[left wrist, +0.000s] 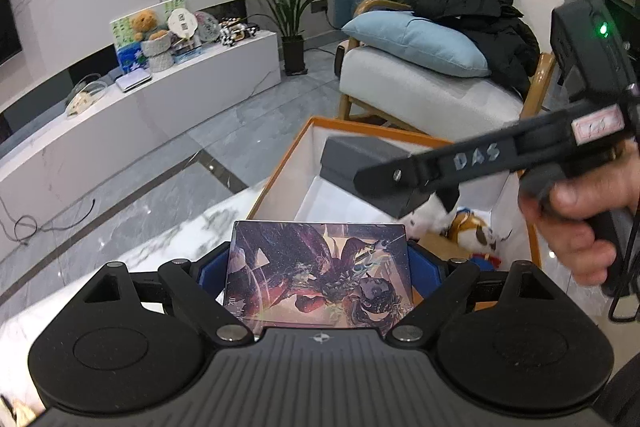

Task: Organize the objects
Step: 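Lift and carry card box and dark gift box over the orange box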

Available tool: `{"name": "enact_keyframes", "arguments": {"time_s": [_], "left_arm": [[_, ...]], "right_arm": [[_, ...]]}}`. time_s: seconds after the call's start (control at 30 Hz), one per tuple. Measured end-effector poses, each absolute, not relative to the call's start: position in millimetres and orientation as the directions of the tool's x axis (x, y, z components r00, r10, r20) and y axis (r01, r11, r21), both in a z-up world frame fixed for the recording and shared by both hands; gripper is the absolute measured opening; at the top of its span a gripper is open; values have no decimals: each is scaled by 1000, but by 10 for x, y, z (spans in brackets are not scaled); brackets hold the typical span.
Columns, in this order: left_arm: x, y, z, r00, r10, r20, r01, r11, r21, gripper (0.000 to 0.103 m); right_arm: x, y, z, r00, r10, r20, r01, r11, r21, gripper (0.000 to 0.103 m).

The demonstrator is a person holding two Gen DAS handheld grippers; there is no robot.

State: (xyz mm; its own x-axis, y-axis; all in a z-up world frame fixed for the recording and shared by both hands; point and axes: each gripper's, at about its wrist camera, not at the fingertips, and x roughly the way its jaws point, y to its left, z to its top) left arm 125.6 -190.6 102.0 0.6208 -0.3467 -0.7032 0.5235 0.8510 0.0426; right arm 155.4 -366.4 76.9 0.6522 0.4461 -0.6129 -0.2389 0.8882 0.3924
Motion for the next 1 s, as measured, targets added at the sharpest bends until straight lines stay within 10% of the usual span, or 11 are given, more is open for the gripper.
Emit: {"name": "enact_keyframes", "arguments": {"time_s": [1.0], "left_arm": [[2020,-2520,302,528,-250,-812,578,806,127,103]], "right_arm": [[2144,-3773,206,655,226,-721,-48,965,258,78]]}}
